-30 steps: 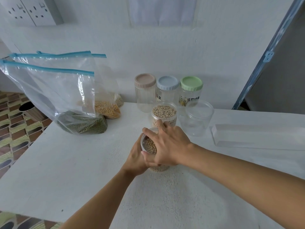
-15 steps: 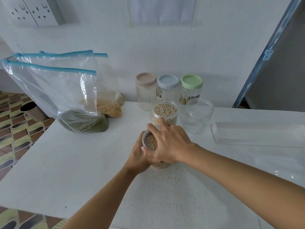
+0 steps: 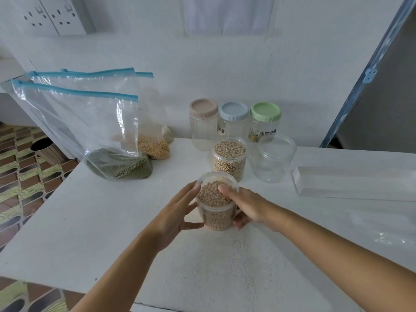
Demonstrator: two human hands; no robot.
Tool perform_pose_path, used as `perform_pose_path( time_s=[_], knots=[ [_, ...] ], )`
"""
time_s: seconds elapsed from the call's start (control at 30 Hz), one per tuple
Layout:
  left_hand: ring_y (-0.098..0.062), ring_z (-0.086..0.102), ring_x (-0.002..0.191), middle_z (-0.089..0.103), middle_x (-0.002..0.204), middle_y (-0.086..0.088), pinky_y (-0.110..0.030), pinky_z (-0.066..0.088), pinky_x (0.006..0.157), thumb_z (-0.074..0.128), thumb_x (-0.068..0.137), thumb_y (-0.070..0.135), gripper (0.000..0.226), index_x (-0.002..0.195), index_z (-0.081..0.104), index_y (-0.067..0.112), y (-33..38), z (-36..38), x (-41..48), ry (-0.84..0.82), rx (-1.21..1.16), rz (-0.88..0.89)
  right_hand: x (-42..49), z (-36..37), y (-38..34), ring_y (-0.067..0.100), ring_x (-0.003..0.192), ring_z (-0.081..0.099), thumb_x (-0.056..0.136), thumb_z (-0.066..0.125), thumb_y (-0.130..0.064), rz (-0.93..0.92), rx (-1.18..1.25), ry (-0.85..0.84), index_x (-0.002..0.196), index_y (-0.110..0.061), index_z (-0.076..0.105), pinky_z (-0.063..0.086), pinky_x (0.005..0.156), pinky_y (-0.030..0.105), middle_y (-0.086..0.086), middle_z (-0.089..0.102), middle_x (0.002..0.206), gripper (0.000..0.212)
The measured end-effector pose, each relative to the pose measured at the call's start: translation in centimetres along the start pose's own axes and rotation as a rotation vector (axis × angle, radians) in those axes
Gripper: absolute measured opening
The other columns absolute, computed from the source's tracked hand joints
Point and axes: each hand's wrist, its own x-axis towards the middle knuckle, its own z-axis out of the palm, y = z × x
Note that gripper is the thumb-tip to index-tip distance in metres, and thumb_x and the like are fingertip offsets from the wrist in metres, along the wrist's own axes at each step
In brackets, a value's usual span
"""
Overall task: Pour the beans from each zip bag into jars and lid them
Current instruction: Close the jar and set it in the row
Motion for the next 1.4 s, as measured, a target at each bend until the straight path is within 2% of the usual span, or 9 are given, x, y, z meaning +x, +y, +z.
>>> perform_pose_path(
  time_s=[0.17, 0.27, 0.37, 0.5, 0.63, 0.8, 1.07, 1.23, 1.4],
  knots=[
    [-0.011, 0.059, 0.119, 0.065, 0.128, 0.01, -0.051, 0.059, 0.087, 0.048, 0.105, 0.049, 0.025, 0.126, 0.06, 0.043, 0.4, 1.0, 0.8, 0.306, 0.005, 0.096, 1.5, 2.4, -0.5, 0.019, 0.098, 0.069, 0.081, 0.054, -0.081, -0.121, 0.06, 0.187, 0.127, -0.025, 0.058, 0.064, 0.074, 0.039, -0.001, 0.068, 0.115, 0.072],
    [-0.009, 0.058, 0.114, 0.065, 0.125, 0.007, -0.052, 0.058, 0.085, 0.049, 0.106, 0.044, 0.027, 0.128, 0.061, 0.035, 1.2, -0.3, 2.0, 0.4, -0.024, 0.105, 2.4, 3.0, -1.6, 0.009, 0.083, 0.067, 0.091, 0.057, -0.068, -0.335, -0.089, 0.287, 0.114, -0.022, 0.062, 0.059, 0.068, 0.03, -0.007, 0.068, 0.095, 0.052],
    [-0.004, 0.057, 0.106, 0.066, 0.121, 0.01, -0.054, 0.058, 0.086, 0.051, 0.106, 0.042, 0.02, 0.12, 0.064, 0.037, 2.2, -1.7, 3.4, 0.398, -0.017, 0.09, 3.5, 2.5, -3.2, 0.008, 0.072, 0.054, 0.094, 0.057, -0.061, -0.493, -0.483, 0.484, 0.093, -0.02, 0.058, 0.04, 0.059, 0.022, -0.009, 0.056, 0.081, 0.042],
    [-0.011, 0.06, 0.111, 0.067, 0.125, 0.008, -0.053, 0.06, 0.084, 0.051, 0.105, 0.043, 0.022, 0.122, 0.066, 0.038, 3.4, -2.9, 5.5, 0.365, -0.004, 0.08, 5.3, 1.1, -4.8, 0.021, 0.091, 0.058, 0.092, 0.052, -0.061, -0.653, -0.92, 0.724, 0.102, -0.015, 0.071, 0.048, 0.078, 0.038, -0.001, 0.065, 0.094, 0.051],
    [-0.006, 0.057, 0.107, 0.065, 0.123, 0.011, -0.052, 0.059, 0.085, 0.05, 0.106, 0.043, 0.023, 0.122, 0.065, 0.037, 4.3, -3.6, 7.6, 0.362, -0.001, 0.083, 7.1, 0.6, -6.0, 0.022, 0.105, 0.056, 0.096, 0.051, -0.055, -0.653, -1.102, 0.759, 0.101, -0.021, 0.076, 0.036, 0.084, 0.042, -0.005, 0.07, 0.105, 0.043],
    [0.0, 0.055, 0.095, 0.063, 0.115, 0.019, -0.05, 0.057, 0.086, 0.051, 0.106, 0.043, 0.024, 0.126, 0.062, 0.036, 5.3, -4.0, 9.8, 0.367, -0.005, 0.085, 9.1, -0.4, -6.4, 0.021, 0.109, 0.06, 0.097, 0.038, -0.055, -0.633, -1.013, 0.723, 0.107, -0.021, 0.074, 0.037, 0.088, 0.044, -0.005, 0.071, 0.111, 0.051],
    [-0.007, 0.058, 0.112, 0.066, 0.122, 0.014, -0.054, 0.058, 0.09, 0.053, 0.103, 0.051, 0.029, 0.124, 0.064, 0.035, 6.0, -4.0, 11.7, 0.345, 0.019, 0.101, 10.6, -1.5, -6.6, 0.022, 0.117, 0.06, 0.096, 0.034, -0.058, -0.564, -0.88, 0.644, 0.12, -0.02, 0.069, 0.043, 0.093, 0.045, -0.006, 0.067, 0.122, 0.057],
    [-0.002, 0.055, 0.112, 0.062, 0.119, 0.019, -0.049, 0.055, 0.097, 0.052, 0.101, 0.056, 0.027, 0.116, 0.063, 0.037, 5.4, -3.8, 10.8, 0.34, -0.032, 0.092, 9.4, -2.5, -6.7, 0.019, 0.122, 0.057, 0.1, 0.06, -0.04, -0.613, -0.724, 0.537, 0.122, -0.016, 0.069, 0.041, 0.106, 0.043, -0.003, 0.067, 0.126, 0.034],
    [-0.01, 0.064, 0.097, 0.064, 0.107, 0.005, -0.037, 0.056, 0.084, 0.068, 0.095, 0.042, 0.033, 0.121, 0.053, 0.028, 3.5, -1.9, 7.9, 0.623, 0.136, 0.357, 5.7, -4.9, -4.7, 0.015, 0.104, 0.065, 0.098, 0.065, -0.026, -0.729, -0.498, 0.628, 0.114, -0.013, 0.072, 0.054, 0.092, 0.035, -0.001, 0.072, 0.109, 0.021]
  ],
)
